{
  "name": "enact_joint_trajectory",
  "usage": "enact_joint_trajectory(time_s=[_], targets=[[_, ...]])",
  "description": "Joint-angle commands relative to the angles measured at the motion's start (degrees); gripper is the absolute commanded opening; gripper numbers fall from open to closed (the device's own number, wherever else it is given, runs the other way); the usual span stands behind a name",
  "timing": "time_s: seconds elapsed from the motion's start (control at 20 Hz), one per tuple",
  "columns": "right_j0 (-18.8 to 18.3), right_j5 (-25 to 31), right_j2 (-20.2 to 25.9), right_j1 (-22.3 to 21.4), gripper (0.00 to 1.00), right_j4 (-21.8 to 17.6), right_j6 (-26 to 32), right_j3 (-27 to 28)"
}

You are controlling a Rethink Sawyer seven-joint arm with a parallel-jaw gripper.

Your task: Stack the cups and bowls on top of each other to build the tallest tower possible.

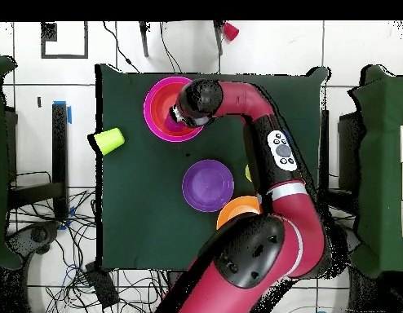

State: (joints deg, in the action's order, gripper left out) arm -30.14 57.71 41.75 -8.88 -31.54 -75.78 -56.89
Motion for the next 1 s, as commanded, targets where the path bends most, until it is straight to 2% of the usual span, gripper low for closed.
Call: enact_joint_trajectory(time_s=[0.05, 0.2, 0.55, 1.0], targets=[[0.66, -1.91, -0.04, 3.25, 1.0, -3.36, 15.35, 0.92], [0.67, -1.37, -0.1, 2.39, 1.0, -3.01, 14.74, 0.32], [0.27, 3.88, -0.49, -5.23, 1.0, -0.76, 12.37, -5.71], [-0.55, 6.64, 0.08, -7.56, 1.0, 0.99, 12.83, -7.66]])
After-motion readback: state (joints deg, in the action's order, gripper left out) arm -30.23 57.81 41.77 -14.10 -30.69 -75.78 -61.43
